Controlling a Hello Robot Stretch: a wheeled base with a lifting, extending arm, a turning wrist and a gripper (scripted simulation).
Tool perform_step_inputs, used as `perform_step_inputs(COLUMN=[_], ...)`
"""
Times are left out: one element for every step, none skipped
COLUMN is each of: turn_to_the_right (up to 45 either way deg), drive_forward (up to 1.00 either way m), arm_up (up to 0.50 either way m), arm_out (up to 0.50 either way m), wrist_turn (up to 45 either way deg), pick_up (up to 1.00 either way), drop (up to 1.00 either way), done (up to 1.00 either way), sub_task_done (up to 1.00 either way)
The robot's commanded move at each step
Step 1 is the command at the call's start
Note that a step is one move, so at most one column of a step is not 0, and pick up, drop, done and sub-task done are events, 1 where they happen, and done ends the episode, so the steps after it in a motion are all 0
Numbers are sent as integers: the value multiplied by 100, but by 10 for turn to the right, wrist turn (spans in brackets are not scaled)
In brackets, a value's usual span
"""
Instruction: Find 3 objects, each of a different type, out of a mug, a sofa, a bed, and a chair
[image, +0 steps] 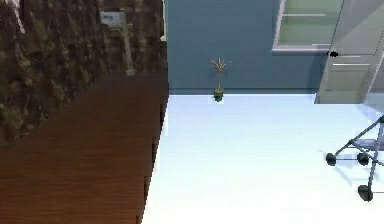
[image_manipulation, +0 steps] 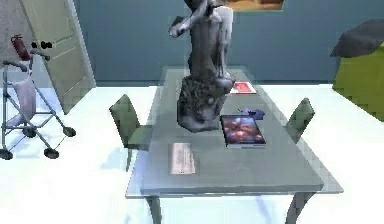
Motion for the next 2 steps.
perform_step_inputs(turn_to_the_right=[0, 300], drive_forward=[50, 0], arm_up=[0, 0], arm_out=[0, 0], wrist_turn=[0, 0], pick_up=[0, 0], drop=[0, 0], done=[0, 0], sub_task_done=[0, 0])
